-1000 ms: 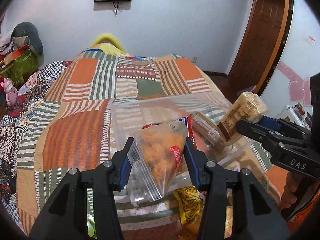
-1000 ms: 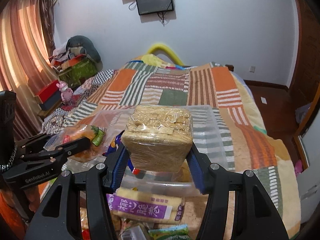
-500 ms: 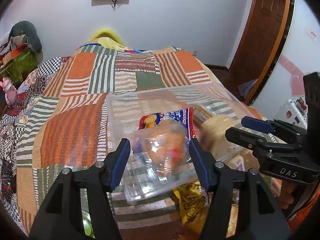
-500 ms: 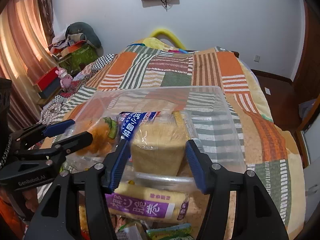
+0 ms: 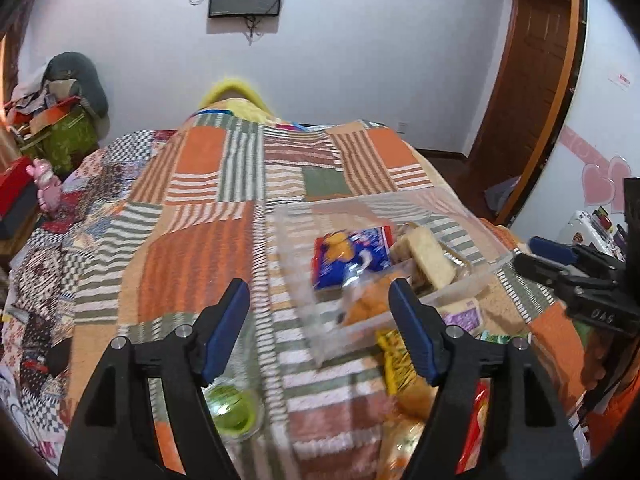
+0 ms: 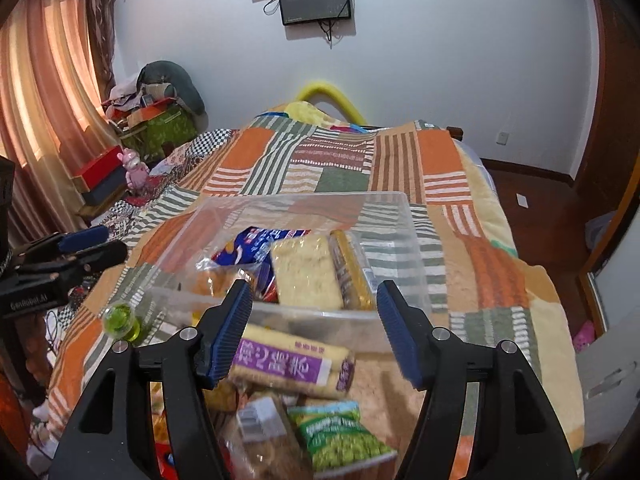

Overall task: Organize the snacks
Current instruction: 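Place the dough ball bag in the box with left tool while right tool places the bread loaf, then grasp the green jelly cup with left tool while right tool grasps the green pea bag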

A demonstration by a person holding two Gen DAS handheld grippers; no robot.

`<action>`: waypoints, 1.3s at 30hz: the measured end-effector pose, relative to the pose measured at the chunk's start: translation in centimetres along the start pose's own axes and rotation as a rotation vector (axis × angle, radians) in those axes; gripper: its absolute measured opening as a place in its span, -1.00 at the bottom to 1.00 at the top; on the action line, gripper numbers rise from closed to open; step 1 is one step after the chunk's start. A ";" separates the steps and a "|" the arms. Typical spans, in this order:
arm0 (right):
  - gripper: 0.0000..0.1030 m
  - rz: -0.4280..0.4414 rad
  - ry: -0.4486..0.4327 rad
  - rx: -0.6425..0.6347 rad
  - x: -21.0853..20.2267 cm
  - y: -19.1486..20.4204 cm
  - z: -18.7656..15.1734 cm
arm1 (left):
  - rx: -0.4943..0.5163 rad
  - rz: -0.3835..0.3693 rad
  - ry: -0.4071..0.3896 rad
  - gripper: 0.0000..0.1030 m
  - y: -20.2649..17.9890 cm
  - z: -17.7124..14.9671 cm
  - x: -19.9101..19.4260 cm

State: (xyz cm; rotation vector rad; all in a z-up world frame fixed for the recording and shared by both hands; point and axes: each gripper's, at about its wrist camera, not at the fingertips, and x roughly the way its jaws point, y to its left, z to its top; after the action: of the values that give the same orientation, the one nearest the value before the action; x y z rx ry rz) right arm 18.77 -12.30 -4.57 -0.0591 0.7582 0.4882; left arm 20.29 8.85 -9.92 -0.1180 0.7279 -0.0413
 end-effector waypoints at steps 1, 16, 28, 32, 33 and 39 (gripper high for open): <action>0.19 -0.001 -0.003 0.003 -0.3 -0.1 -0.2 | -0.002 0.011 0.000 0.42 0.5 -0.3 -0.4; 0.20 -0.060 0.100 0.075 0.5 -1.6 -4.1 | -0.029 0.119 0.123 0.54 5.9 -6.9 0.1; 0.19 -0.062 0.227 0.079 2.5 -2.1 -7.5 | -0.021 0.109 0.204 0.54 6.3 -10.2 3.4; 0.19 -0.057 0.263 0.044 3.2 -2.0 -8.2 | -0.019 0.111 0.212 0.54 6.5 -10.3 4.5; 0.19 -0.056 0.265 0.045 3.3 -2.1 -8.3 | -0.019 0.113 0.210 0.54 6.6 -10.3 4.7; 0.06 -0.044 0.258 0.070 3.6 -2.6 -8.1 | -0.023 0.112 0.204 0.38 6.7 -10.2 5.7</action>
State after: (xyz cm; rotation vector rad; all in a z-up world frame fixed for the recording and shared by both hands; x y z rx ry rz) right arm 16.89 -15.00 -13.23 -0.0737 1.0238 0.4161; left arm 17.78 14.12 -22.04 -0.0956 0.9381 0.0631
